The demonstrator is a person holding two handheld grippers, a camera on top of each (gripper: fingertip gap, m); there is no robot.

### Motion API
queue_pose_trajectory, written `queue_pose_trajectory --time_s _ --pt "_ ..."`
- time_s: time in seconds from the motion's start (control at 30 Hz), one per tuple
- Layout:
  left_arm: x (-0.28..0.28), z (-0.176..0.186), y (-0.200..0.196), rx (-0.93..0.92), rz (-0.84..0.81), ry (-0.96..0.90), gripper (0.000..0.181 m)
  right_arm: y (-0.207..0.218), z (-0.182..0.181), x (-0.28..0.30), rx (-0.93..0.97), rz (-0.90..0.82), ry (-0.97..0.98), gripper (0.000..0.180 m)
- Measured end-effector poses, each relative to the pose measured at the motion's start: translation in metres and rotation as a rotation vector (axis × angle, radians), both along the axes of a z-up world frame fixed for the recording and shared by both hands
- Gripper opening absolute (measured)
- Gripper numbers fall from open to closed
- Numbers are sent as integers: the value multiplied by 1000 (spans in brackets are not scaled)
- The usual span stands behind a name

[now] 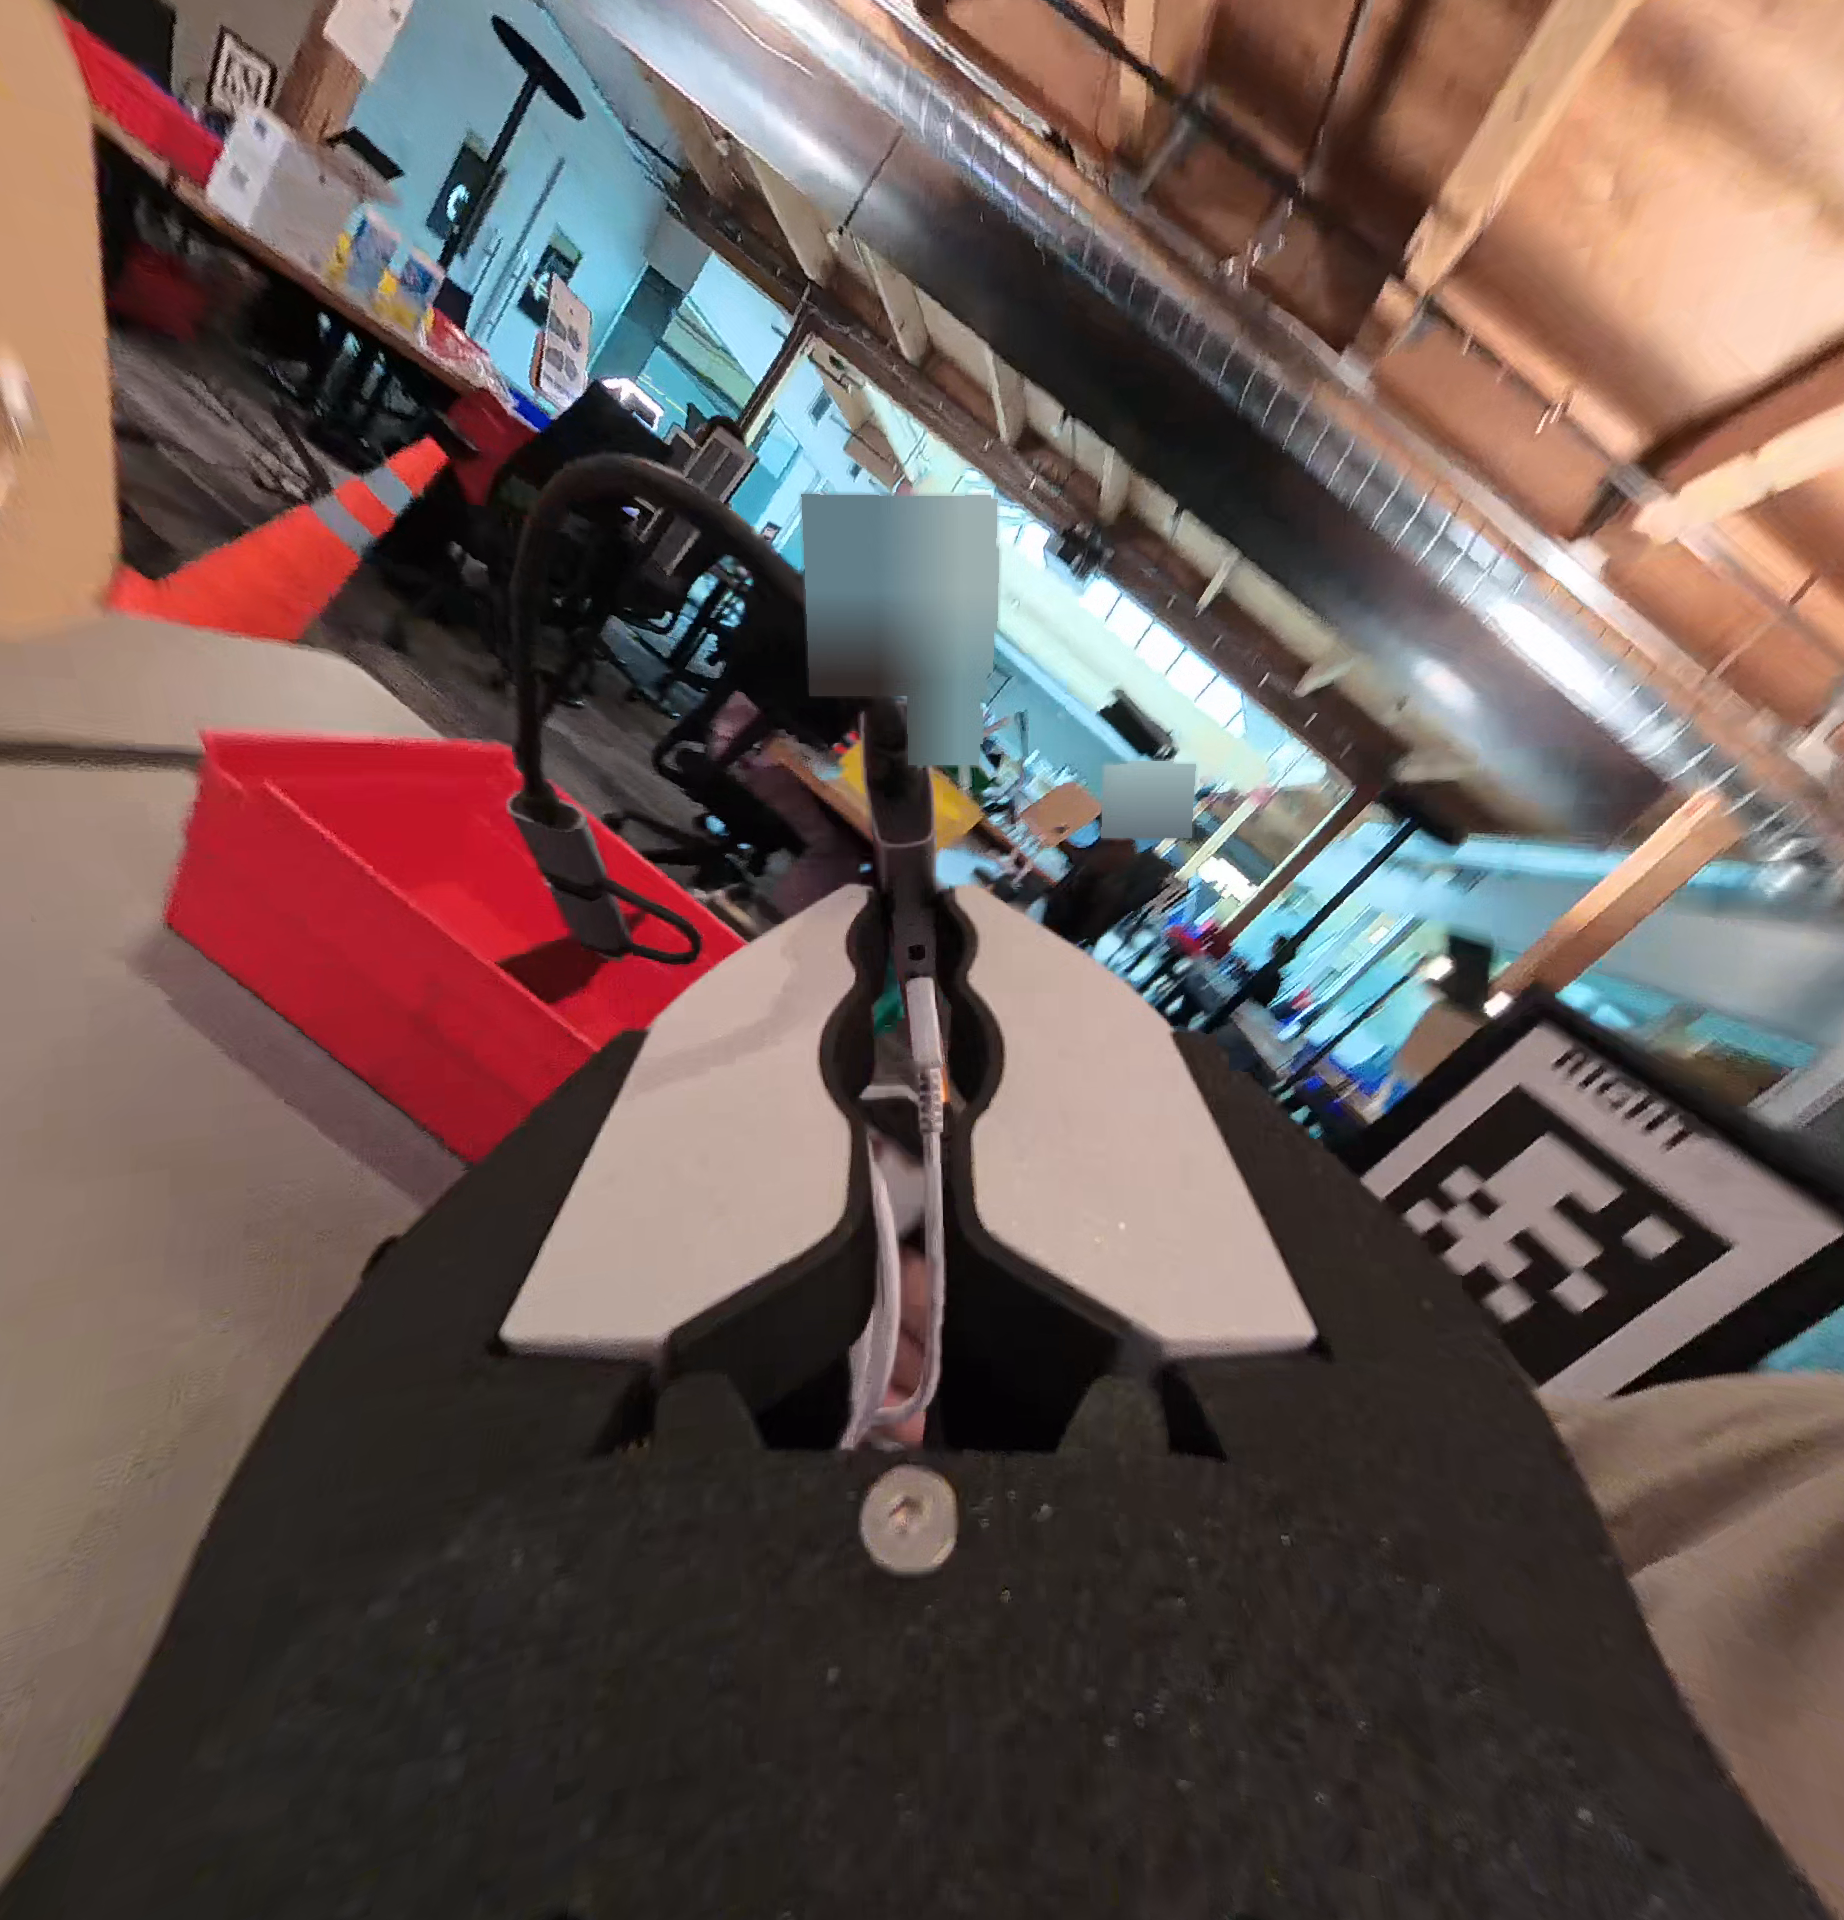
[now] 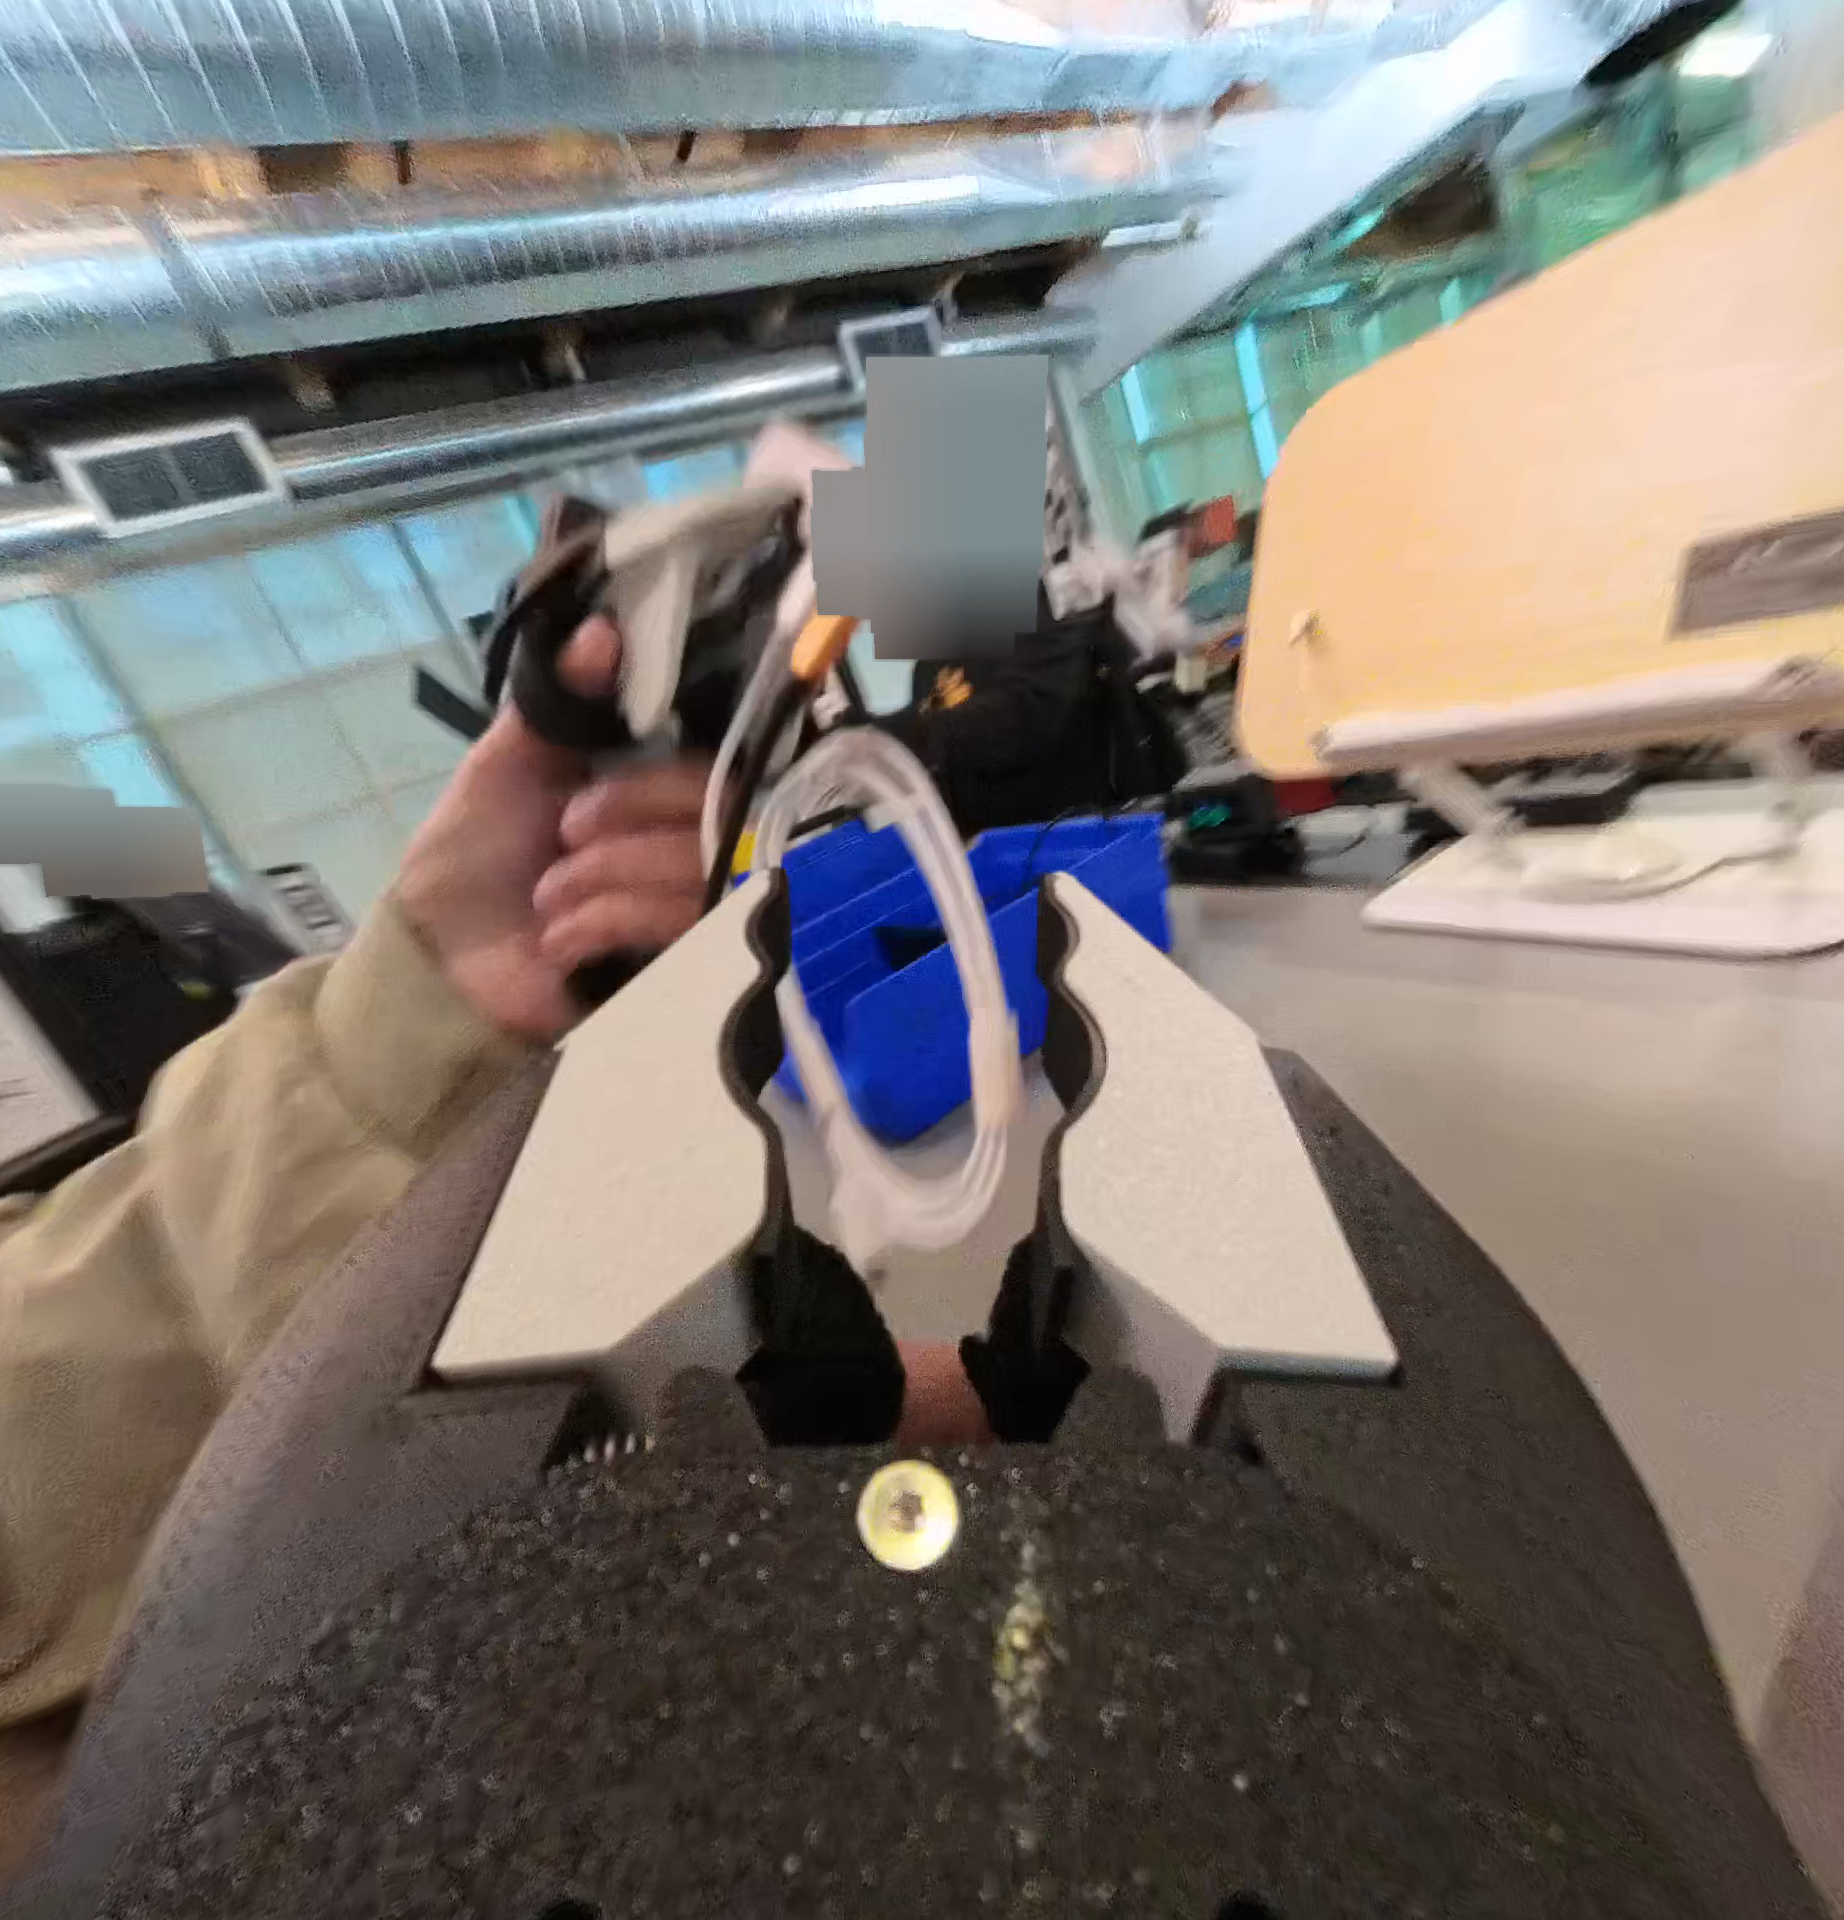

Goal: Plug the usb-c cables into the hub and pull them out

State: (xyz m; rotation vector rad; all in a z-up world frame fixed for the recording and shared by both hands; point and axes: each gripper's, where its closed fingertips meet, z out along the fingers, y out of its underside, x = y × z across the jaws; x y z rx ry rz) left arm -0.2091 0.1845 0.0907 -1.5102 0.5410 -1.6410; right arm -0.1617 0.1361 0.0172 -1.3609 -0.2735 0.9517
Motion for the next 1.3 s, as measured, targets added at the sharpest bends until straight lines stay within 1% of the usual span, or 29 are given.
queue_pose_trajectory --time_s 0.03,0.1,0.17,0.27,0.3,0.37,0.4,0.43,0.53,0.67,0.77,0.87,0.9,0.93,1.0,1.03,1.1,1.13,1.23,1.3 --pt "3 -10 0 -64 -13 -36 8 7 5 4 52 -55 -39 47" --pt "7 -31 0 -171 -32 -82 8 18 4 6 160 -128 -188 47" --pt "9 -51 -4 -224 -49 -78 8 22 -11 -3 194 -95 -307 48" --pt "9 -77 -12 -285 -75 -62 7 19 -18 -10 200 -31 -270 47" --pt "8 -84 -15 -306 -87 -66 7 18 -22 -12 199 -14 -276 44" --pt "5 -97 -17 -344 -89 -66 7 15 -37 -21 195 30 -349 39" --pt "3 -105 -17 -357 -86 -57 8 16 -44 -23 197 36 -403 39" --pt "2 -111 -17 -371 -91 -49 8 15 -49 -25 203 36 -427 35" --pt "-3 -122 -14 -410 -93 -49 8 12 -60 -31 189 73 -457 22" --pt "-11 -128 -8 -405 -71 -35 8 11 -77 -33 149 104 -541 38" --pt "-10 -135 -10 -400 -76 -14 8 17 -86 -33 136 73 -597 35" --pt "-8 -144 -9 -379 -50 33 8 21 -97 -37 124 50 -664 25" --pt "-8 -146 -9 -360 -42 56 8 22 -101 -36 104 49 -676 24" --pt "-8 -147 -9 -323 -40 80 8 23 -103 -36 84 57 -673 24" --pt "-7 -145 -14 -189 -41 132 10 21 -103 -35 40 101 -625 23" --pt "-7 -144 -17 -99 -40 168 11 19 -101 -36 10 144 -578 23" --pt "-6 -141 -25 60 -39 238 26 12 -95 -36 -66 242 -455 23" --pt "-4 -140 -29 110 -49 260 32 10 -93 -35 -104 288 -396 23" --pt "2 -144 -45 162 -129 285 46 -10 -87 -41 -187 478 -252 23" --pt "0 -139 -59 182 -228 228 46 -24 -85 -45 -201 574 -228 23"
